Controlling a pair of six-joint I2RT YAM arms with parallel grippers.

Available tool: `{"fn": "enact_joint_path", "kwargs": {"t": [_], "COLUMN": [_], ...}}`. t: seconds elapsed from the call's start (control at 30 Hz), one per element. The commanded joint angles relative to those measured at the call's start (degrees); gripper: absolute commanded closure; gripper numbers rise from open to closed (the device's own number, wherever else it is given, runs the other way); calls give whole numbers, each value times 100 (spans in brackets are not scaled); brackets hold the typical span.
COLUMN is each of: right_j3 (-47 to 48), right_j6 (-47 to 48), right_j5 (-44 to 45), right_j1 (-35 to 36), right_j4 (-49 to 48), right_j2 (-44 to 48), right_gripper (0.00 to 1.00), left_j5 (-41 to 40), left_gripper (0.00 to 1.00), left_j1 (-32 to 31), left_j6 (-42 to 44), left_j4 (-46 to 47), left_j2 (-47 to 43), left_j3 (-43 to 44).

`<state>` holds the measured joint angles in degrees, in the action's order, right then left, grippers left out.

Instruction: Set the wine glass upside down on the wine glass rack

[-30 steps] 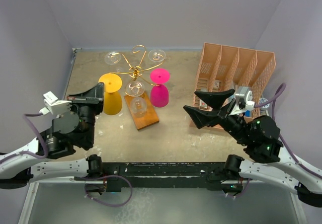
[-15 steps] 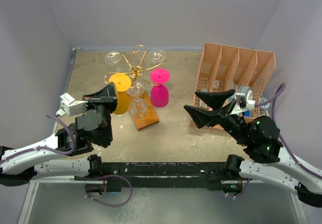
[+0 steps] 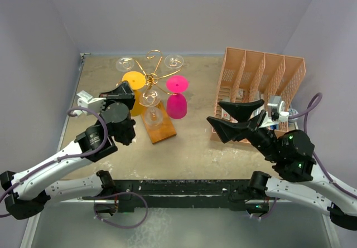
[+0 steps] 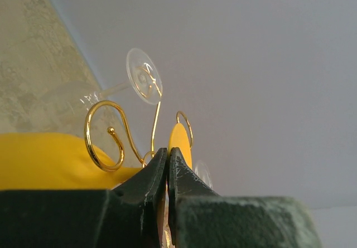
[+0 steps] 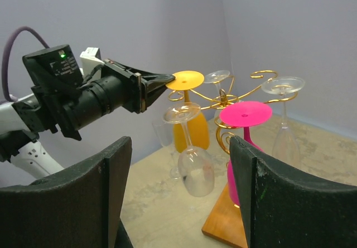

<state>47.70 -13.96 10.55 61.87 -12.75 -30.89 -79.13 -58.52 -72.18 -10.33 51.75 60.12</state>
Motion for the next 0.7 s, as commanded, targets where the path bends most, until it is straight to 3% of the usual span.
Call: {"fn": "enact_joint_path", "kwargs": {"t": [0.0, 0.67], "right_j3": [55, 68], "right_j6": [-91, -140], "right_j5": [-61, -101], "right_j1": [13, 17], "right_j4": [-248, -235], "right_j2": [122, 179], "right_gripper": [28, 28], "left_j5": [629, 1574], "left_gripper": [100, 100], "left_j1": [263, 1506], "left_j6": [-229, -356], "left_j4": [335, 138], "left_j2": [40, 230], "left_j3": [16, 342]}}
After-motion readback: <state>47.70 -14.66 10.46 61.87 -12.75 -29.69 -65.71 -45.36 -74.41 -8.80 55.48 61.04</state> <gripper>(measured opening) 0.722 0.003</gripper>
